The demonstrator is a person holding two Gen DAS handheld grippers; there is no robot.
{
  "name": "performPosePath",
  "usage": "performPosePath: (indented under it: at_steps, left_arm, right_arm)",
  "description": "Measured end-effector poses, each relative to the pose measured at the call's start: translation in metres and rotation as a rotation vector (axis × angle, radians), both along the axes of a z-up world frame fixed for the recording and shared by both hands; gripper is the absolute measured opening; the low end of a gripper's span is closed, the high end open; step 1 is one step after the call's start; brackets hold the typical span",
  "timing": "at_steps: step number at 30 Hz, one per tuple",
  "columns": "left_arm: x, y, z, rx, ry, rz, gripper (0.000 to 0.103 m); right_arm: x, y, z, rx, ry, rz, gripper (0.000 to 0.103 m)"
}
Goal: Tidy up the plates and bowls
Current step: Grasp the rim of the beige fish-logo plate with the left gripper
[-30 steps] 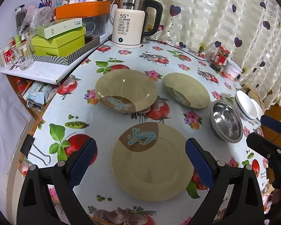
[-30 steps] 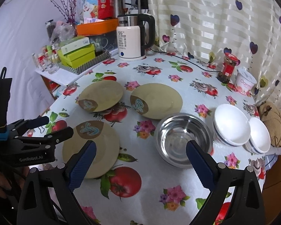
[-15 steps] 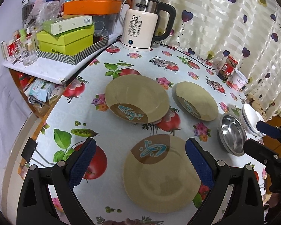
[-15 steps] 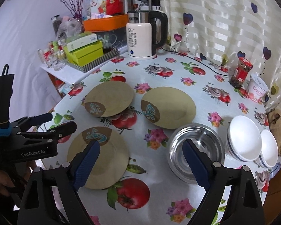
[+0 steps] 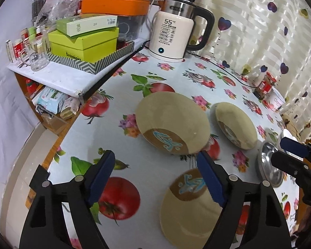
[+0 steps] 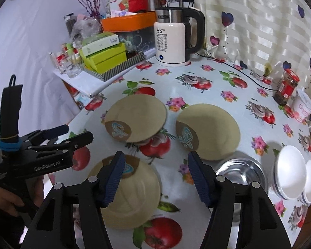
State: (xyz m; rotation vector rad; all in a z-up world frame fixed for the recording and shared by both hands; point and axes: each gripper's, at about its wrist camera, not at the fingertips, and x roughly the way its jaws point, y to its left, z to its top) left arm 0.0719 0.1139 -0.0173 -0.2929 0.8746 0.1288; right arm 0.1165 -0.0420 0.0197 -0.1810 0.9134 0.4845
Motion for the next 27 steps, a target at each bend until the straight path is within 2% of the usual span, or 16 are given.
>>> performPosePath:
  at_steps: [9,20,27]
  left_arm:
    - [0.011,0.013,-0.005,0.003,0.001,0.014,0.078]
    - [0.027,0.023,-0.012,-0.022,0.012,0.009,0.062]
    - [0.04,0.031,-0.018,-0.043,0.011,0.015,0.06]
  right_arm:
    - [0.019,0.021,-0.007,0.007,0.029,0.018,0.064]
    - [0.041,0.033,-0.019,0.015,0.061,0.015,0.061]
    - [0.061,0.038,-0.031,0.023,0.095,-0.003,0.058]
